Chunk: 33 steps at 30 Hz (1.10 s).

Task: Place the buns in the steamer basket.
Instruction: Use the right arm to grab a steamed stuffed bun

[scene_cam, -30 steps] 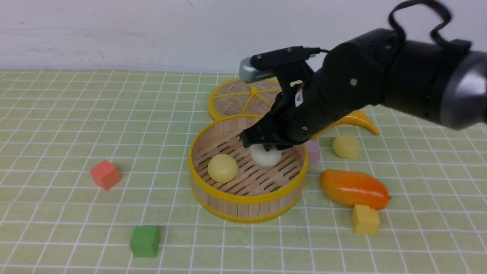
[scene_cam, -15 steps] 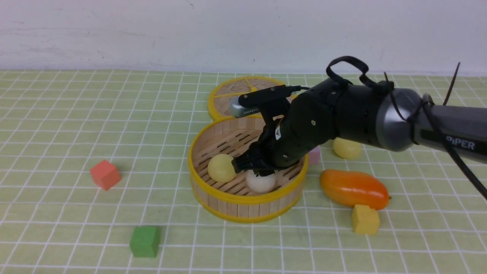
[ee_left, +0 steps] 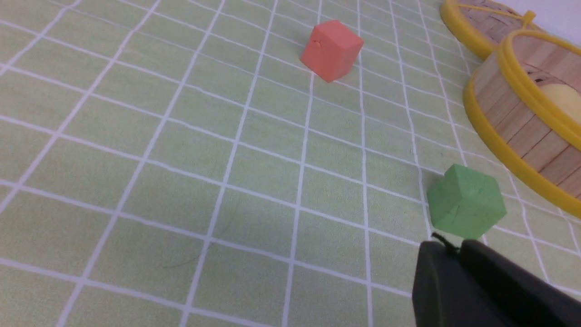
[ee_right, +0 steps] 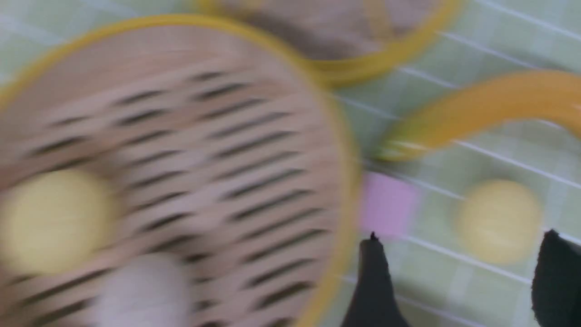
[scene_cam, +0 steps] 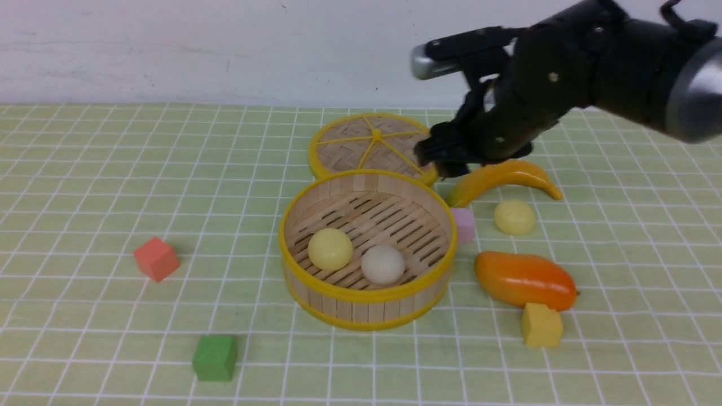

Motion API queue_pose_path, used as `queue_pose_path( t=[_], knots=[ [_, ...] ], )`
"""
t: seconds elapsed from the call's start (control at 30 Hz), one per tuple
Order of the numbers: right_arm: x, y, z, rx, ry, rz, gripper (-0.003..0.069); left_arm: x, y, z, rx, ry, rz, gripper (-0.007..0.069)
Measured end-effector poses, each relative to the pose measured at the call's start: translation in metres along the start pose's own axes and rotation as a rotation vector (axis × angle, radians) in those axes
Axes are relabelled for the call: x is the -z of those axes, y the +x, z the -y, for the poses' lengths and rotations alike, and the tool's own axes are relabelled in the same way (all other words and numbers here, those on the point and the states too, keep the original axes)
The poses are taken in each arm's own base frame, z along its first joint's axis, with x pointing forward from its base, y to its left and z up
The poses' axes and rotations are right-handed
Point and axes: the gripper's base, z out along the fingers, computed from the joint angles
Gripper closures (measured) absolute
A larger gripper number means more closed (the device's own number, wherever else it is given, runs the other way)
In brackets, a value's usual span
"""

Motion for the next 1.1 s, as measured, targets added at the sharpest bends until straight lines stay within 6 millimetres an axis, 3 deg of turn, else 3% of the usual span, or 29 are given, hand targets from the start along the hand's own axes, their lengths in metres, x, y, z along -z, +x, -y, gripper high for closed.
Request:
queue_pose_path(
  t=[0.2,0.33,0.53,0.8,1.0,1.1],
  knots=[
    [-0.030,0.008,0.069,-0.163,0.074,-0.051,0.0218,0.000,0.000,0.000,0.000,0.000,0.000,0.0578],
    [-0.052,0.013,0.097,-0.308,0.018,-0.031,0.0225,0.000,0.000,0.000,0.000,0.000,0.000,0.0578],
    [-0.076,0.019,0.106,-0.375,-0.089,-0.022,0.0228,0.000,0.000,0.000,0.000,0.000,0.000,0.0575],
    [-0.108,0.034,0.117,-0.419,-0.090,-0.064,0.0262,0.000,0.000,0.000,0.000,0.000,0.000,0.0566],
    [-0.122,0.042,0.117,-0.426,-0.088,-0.091,0.0421,0.000,0.000,0.000,0.000,0.000,0.000,0.0559],
    [-0.126,0.044,0.117,-0.435,-0.090,-0.092,0.0576,0.000,0.000,0.000,0.000,0.000,0.000,0.0557]
  ],
)
